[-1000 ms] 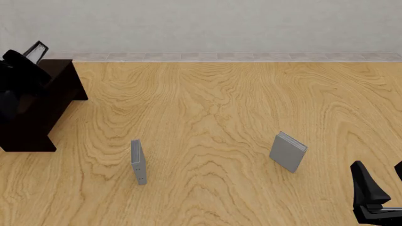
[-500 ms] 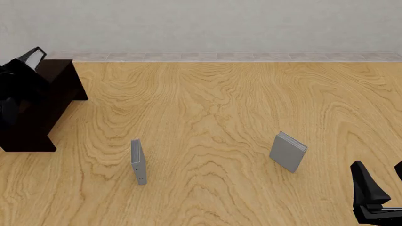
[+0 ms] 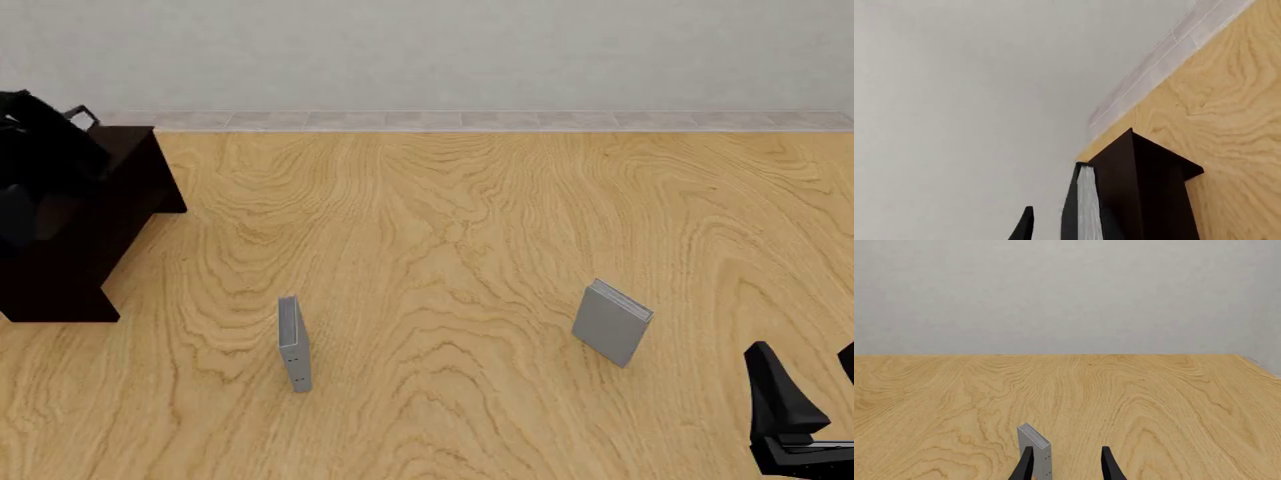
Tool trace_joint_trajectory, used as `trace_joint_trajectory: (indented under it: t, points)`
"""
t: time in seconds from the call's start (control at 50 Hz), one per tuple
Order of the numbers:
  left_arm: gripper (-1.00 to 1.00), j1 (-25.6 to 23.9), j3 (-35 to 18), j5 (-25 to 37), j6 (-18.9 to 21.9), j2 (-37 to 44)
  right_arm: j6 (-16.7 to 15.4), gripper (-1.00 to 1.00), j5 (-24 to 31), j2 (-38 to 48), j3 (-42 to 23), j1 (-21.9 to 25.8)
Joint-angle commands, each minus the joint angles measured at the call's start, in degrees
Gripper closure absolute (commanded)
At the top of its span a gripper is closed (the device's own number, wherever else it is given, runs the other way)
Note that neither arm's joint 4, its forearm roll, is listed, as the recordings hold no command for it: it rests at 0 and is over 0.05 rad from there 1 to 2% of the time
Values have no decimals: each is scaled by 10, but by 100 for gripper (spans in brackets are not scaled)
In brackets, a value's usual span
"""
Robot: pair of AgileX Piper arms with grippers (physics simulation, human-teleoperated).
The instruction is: Pick up the book in the middle and place it on the cabinet shelf.
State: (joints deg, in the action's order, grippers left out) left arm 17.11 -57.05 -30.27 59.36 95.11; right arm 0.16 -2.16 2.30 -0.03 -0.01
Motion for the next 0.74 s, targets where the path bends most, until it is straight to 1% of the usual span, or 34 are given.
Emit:
trace_joint_trajectory:
  t: [0.02, 0.04, 0.06, 0.08, 0.1, 0.12, 0.14, 0.32, 0.36, 0.4, 0.44, 0.48, 0.52, 0.54, 0.56, 0.58, 0.62, 0.66, 0.68, 0.7, 0.72, 0.74]
  points:
    - [-100, -56, -1, 65, -58, -84, 0, -100, 0, 0, 0, 0]
    - [-100, -60, -2, 70, -68, -93, 0, -100, 0, 0, 0, 0]
    - [-100, -67, -10, 88, -89, -106, 0, -100, 0, 0, 0, 0]
    - [-100, -79, -3, 92, -85, -117, 0, -100, 0, 0, 0, 0]
    - [-100, -80, -7, 100, -94, -123, 0, -100, 0, 0, 0, 0]
    - [-100, -80, -7, 101, -94, -123, 0, -100, 0, 0, 0, 0]
    - [-100, -95, -7, 117, -104, -141, 0, -100, 0, 0, 0, 0]
    - [-100, -114, -5, 137, -116, -174, 0, -100, 0, 0, 0, 0]
    - [-100, -123, -7, 146, -138, -186, 0, -100, 0, 0, 0, 0]
    - [-100, -128, -6, 150, -144, -190, 0, -100, 0, 0, 0, 0]
    - [-100, -136, -6, 155, -167, -200, 0, -100, 0, 0, 0, 0]
    - [-100, -147, -2, 158, -179, -210, 0, -100, 0, 0, 0, 0]
    - [-100, -163, -4, 169, -214, -224, 0, -100, 0, 0, 0, 0]
    - [-100, -165, -3, 170, -218, -225, 0, -100, 0, 0, 0, 0]
    - [-100, -173, -1, 174, -230, -230, 0, -100, 0, 0, 0, 0]
    - [-100, -173, -1, 174, -230, -230, 0, -100, 0, 0, 0, 0]
    - [-100, -195, 6, 173, -258, -253, 0, -100, 0, 0, 0, 0]
    - [-100, -194, 10, 167, -272, -254, 0, -100, 0, 0, 0, 0]
    - [-100, -196, 12, 166, -270, -254, 0, -100, 0, 0, 0, 0]
    - [-100, -202, 19, 164, -281, -258, 0, -100, 0, 0, 0, 0]
    - [-100, -202, 19, 164, -281, -258, 0, -100, 0, 0, 0, 0]
    - [-100, -205, 28, 153, -303, -265, 0, -100, 0, 0, 0, 0]
